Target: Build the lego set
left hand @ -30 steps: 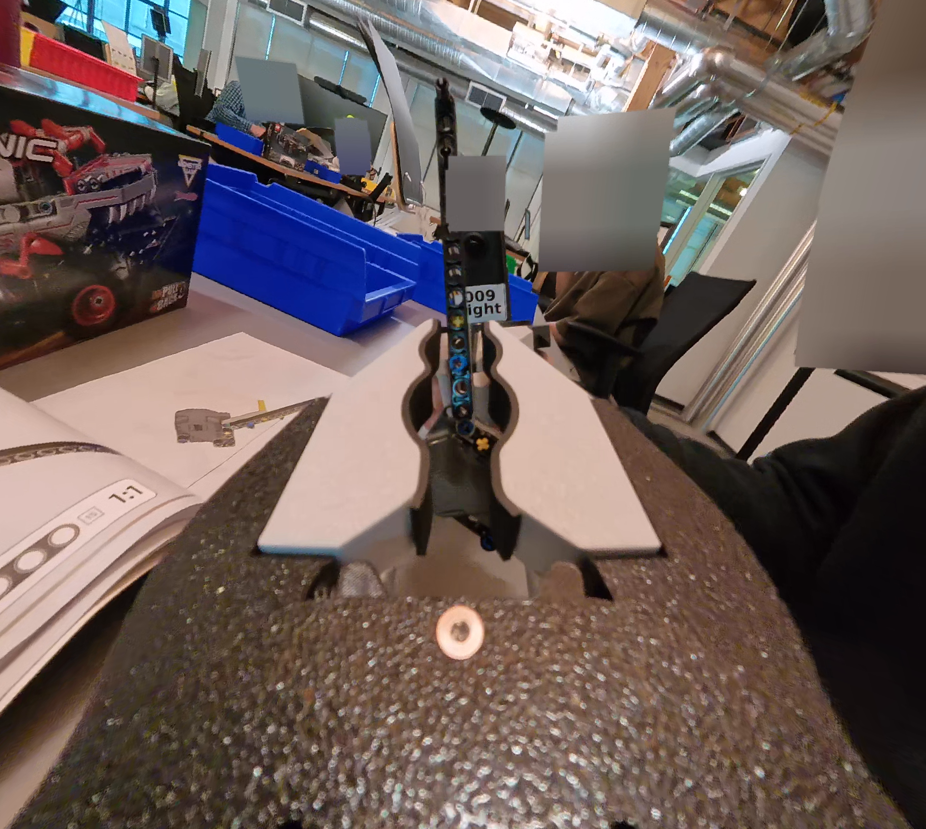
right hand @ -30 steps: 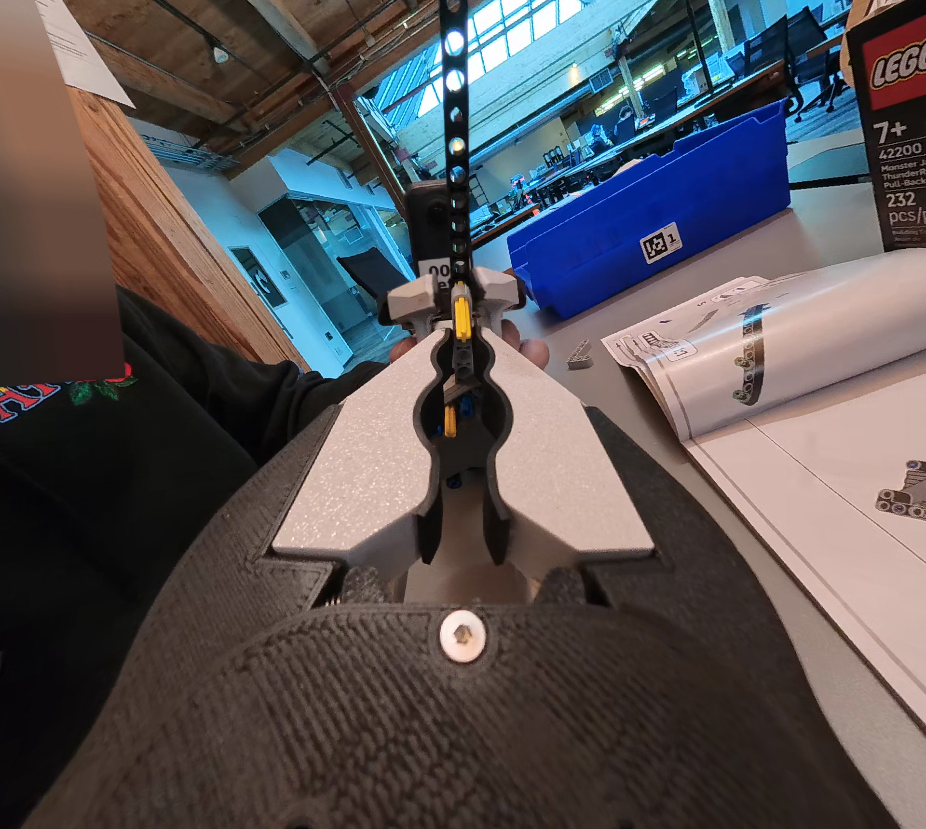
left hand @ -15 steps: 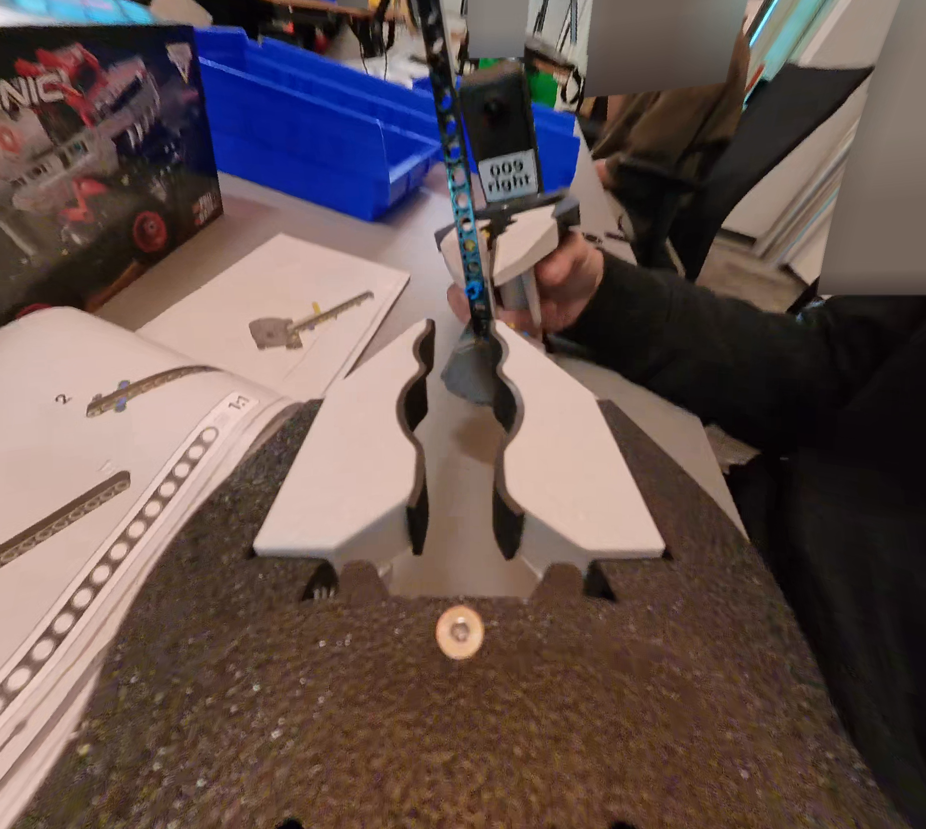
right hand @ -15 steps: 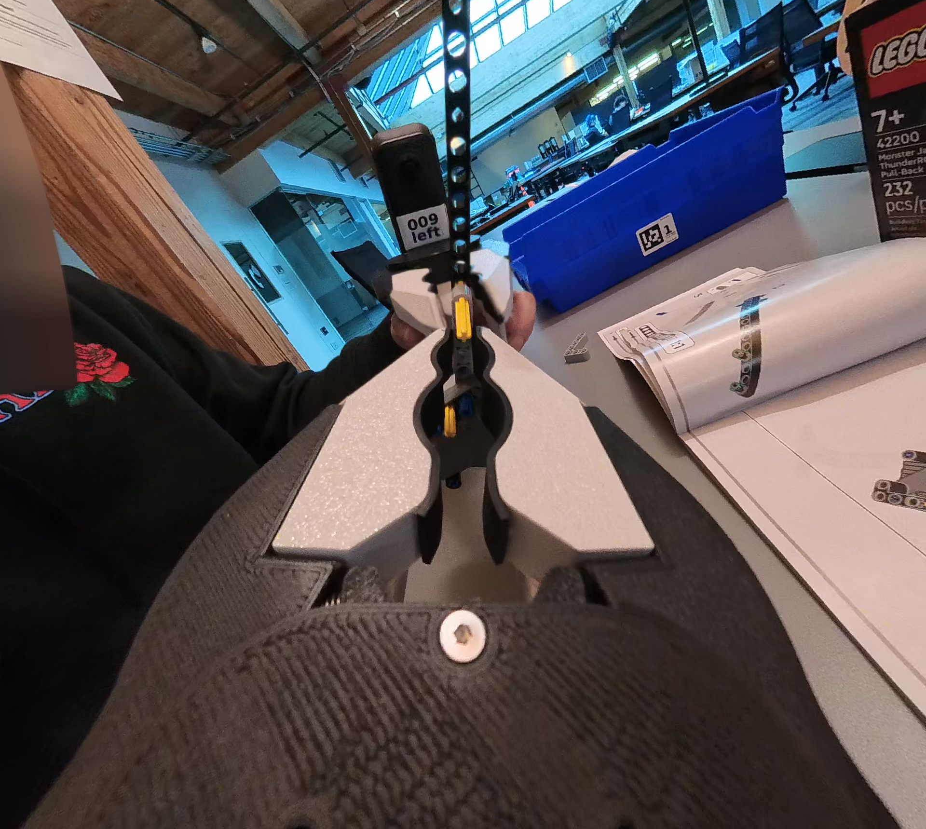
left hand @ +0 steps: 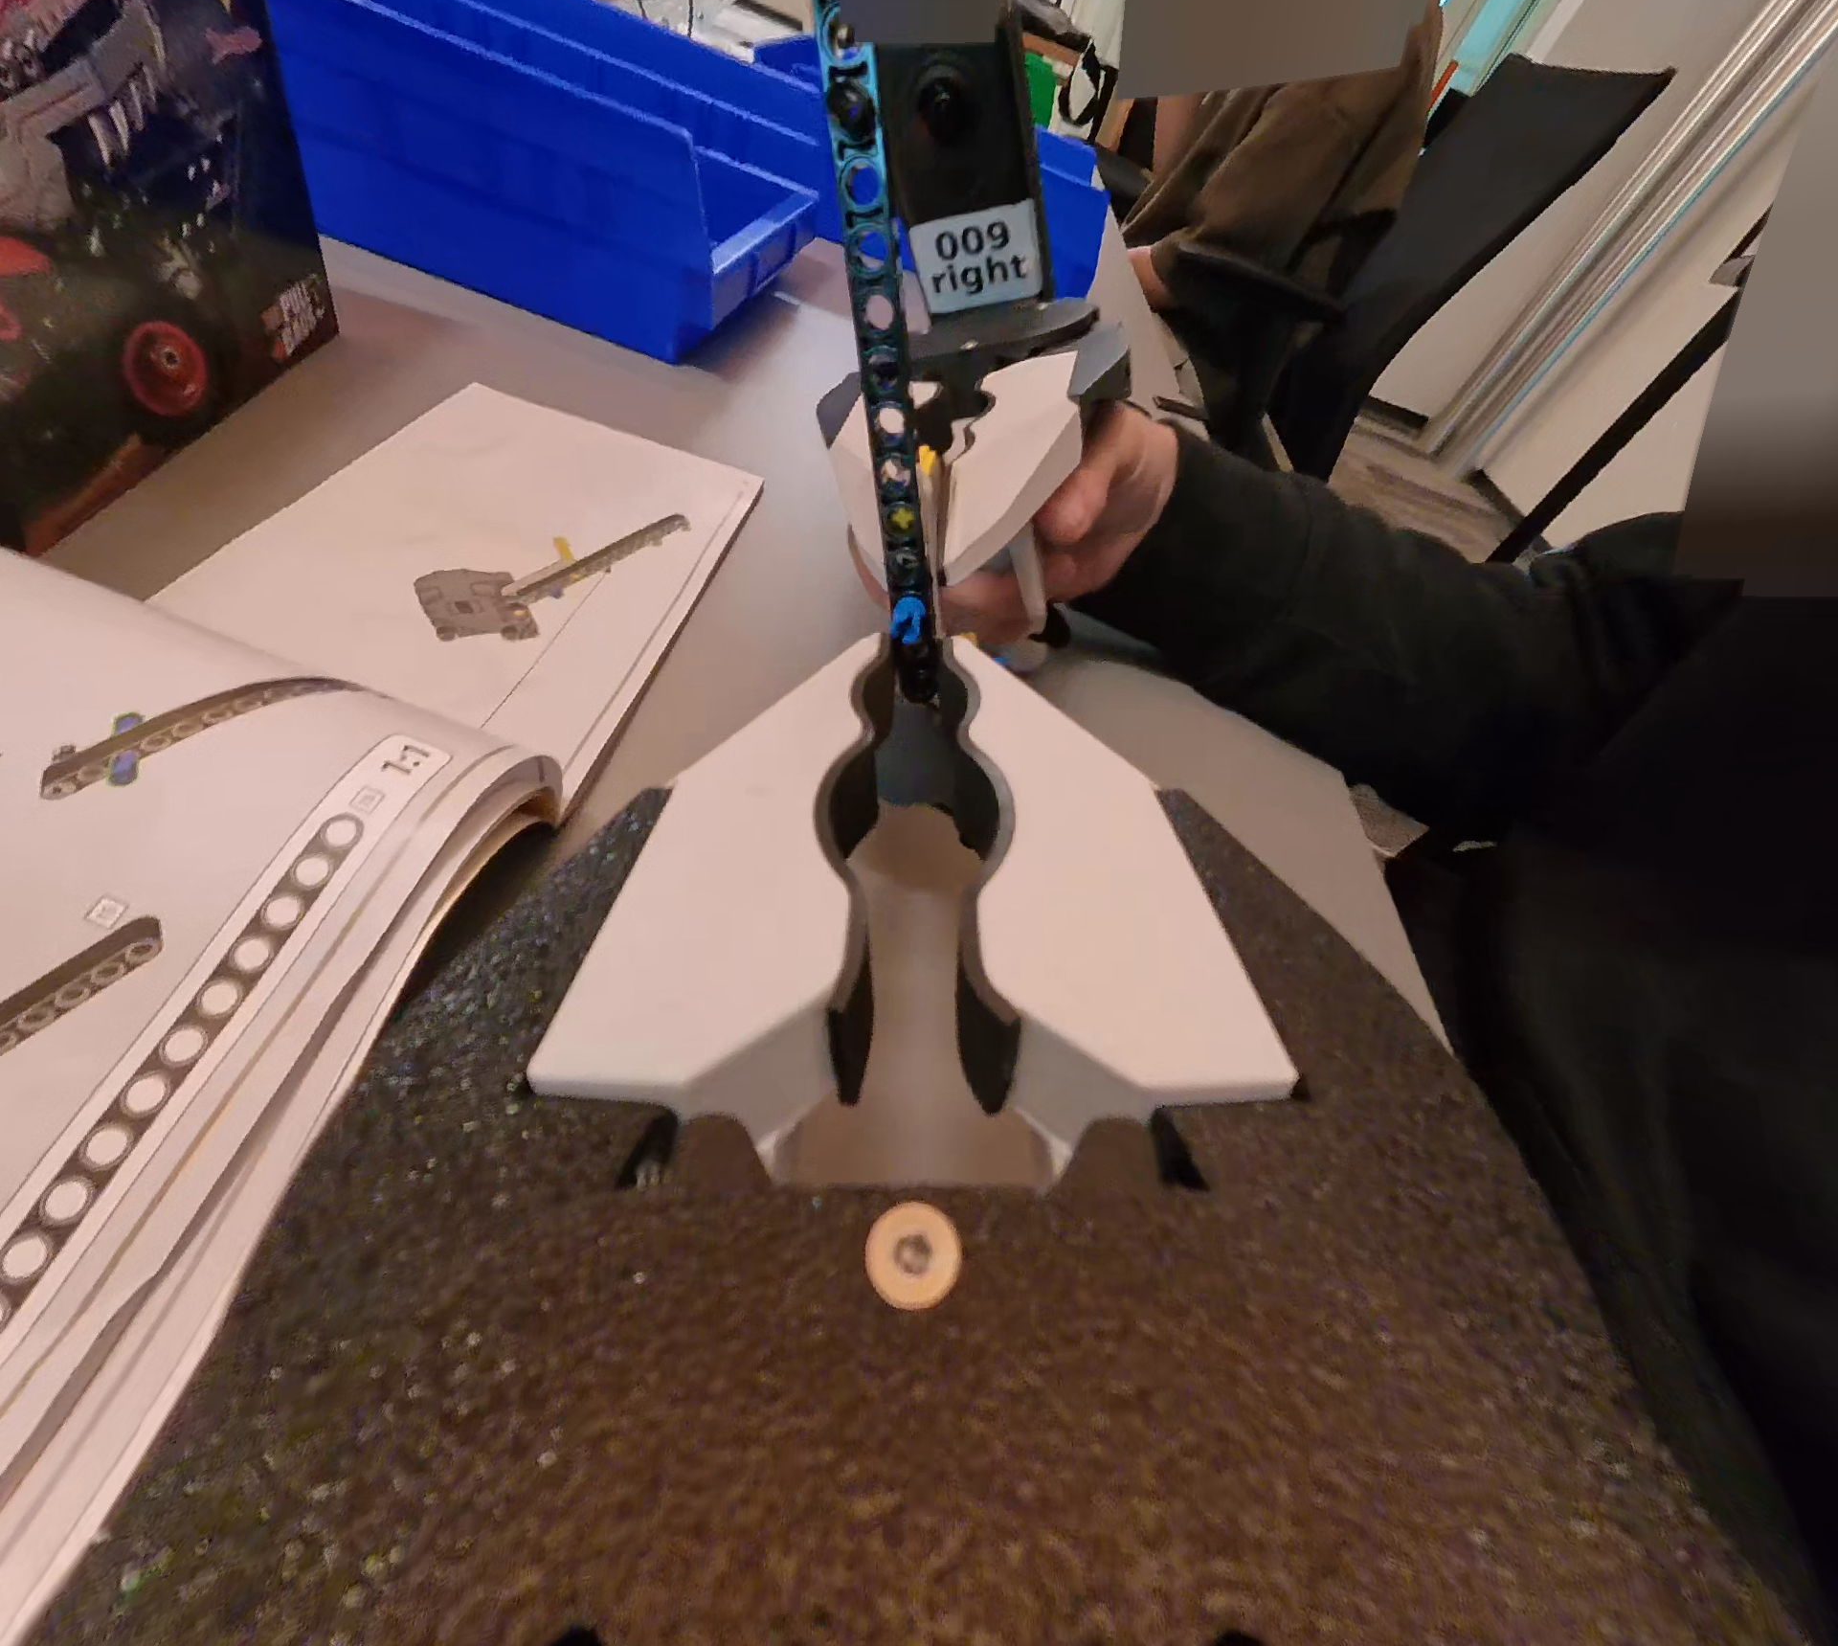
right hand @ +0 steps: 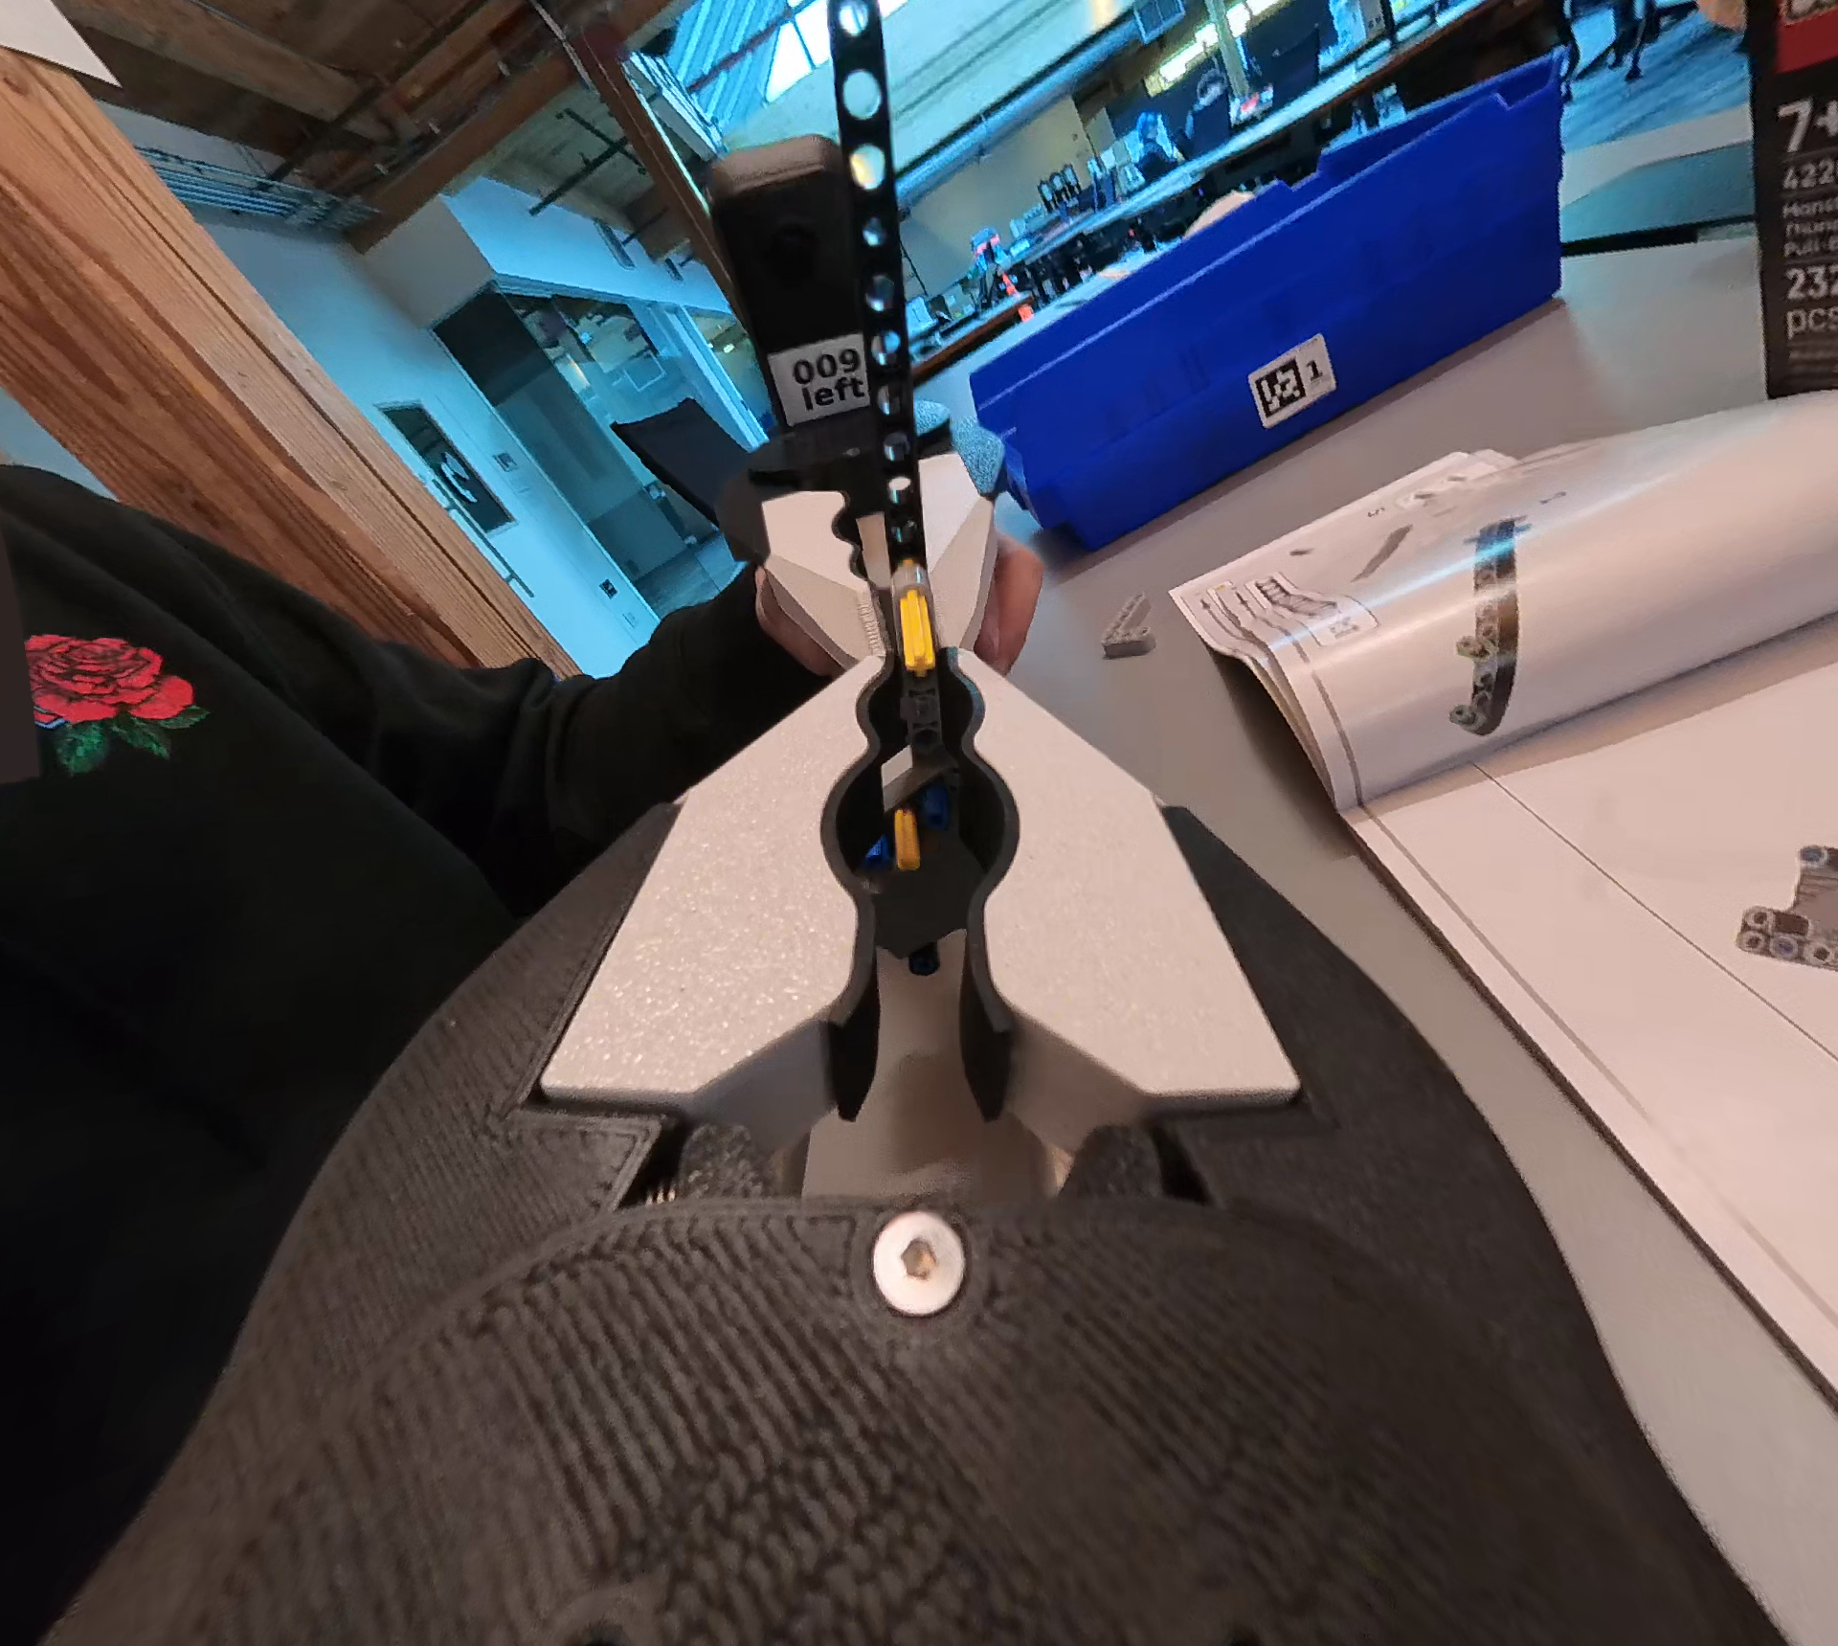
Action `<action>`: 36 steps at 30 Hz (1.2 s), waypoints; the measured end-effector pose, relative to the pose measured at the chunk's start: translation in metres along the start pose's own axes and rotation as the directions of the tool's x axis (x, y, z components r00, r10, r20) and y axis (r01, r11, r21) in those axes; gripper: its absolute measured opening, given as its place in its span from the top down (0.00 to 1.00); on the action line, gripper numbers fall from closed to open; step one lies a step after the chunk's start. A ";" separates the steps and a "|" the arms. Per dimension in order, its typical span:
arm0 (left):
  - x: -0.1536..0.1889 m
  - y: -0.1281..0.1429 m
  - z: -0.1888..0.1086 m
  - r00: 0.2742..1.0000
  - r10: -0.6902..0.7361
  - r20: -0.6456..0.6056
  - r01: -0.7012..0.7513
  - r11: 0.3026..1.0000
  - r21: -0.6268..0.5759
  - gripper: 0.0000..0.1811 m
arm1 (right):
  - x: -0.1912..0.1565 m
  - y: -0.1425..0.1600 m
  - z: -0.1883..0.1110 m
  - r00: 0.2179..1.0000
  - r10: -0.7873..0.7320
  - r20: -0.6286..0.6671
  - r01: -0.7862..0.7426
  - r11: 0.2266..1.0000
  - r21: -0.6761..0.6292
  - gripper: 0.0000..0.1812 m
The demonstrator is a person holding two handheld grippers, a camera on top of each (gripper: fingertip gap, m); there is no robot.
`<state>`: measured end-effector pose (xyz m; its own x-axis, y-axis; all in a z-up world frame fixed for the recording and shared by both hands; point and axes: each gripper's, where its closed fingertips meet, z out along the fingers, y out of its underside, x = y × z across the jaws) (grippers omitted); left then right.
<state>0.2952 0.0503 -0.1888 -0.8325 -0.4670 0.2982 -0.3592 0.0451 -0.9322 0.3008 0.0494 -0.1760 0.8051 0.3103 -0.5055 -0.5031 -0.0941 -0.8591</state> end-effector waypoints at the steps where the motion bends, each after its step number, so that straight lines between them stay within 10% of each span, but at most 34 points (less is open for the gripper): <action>1: -0.003 0.003 0.000 1.000 -0.006 0.007 0.006 1.000 -0.007 0.97 | 0.003 0.003 0.001 1.000 0.014 -0.016 -0.014 1.000 -0.018 0.98; 28: -0.019 0.039 0.032 0.937 -0.344 -0.051 0.330 0.926 -0.185 0.97 | 0.035 0.037 -0.021 0.936 0.289 -0.202 -0.320 0.937 -0.140 0.96; 36: -0.020 0.037 0.038 0.937 -0.344 -0.051 0.330 0.926 -0.185 0.97 | 0.034 0.039 -0.033 0.950 0.235 -0.204 -0.275 0.941 -0.198 0.80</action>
<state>0.3147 0.0274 -0.2371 -0.6784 -0.4078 0.6111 -0.6851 0.0508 -0.7266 0.3193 0.0253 -0.2294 0.7111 0.0801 -0.6985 -0.6325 -0.3609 -0.6854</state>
